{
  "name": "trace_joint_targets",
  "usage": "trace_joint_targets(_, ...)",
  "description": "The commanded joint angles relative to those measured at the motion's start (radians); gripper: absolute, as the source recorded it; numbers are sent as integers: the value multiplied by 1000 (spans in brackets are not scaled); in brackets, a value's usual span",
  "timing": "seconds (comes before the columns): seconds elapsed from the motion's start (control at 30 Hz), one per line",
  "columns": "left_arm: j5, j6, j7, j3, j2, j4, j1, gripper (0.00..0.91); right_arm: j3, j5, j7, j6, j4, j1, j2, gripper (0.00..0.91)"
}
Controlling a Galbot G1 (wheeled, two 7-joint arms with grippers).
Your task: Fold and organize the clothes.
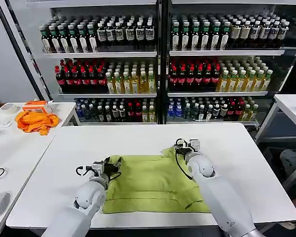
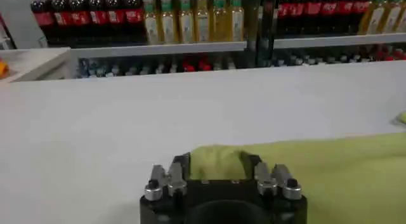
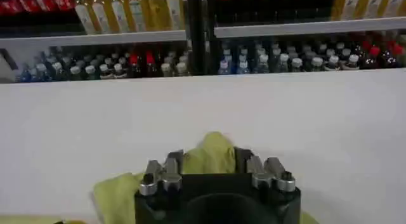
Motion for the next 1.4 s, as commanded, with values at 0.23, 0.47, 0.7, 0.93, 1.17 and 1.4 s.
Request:
trace_joint_targets(0.23, -24, -5, 10, 4, 8, -7, 8, 20, -1, -2, -5, 23, 14, 0, 1, 0)
trace_joint_targets(0.47, 5, -70, 14, 1, 42, -67, 32, 20, 10, 12, -4, 72, 80, -16, -17, 0)
trace_joint_targets(0.7, -15, -92, 24, -30, 71, -167, 72, 20, 48, 26, 0, 66, 210, -69, -55, 0)
trace_joint_targets(0.93, -37, -111, 39, -62, 103, -242, 121, 20, 93, 29, 13, 43, 343, -142, -87, 0)
trace_joint_targets(1.17, -42, -113, 44, -88, 124, -312, 180, 20, 140, 24, 21, 26, 455, -237, -109, 0)
trace_joint_targets(1.4, 7, -104, 82, -113, 131, -352, 254, 20, 182, 22, 26, 10, 568, -377, -167, 0)
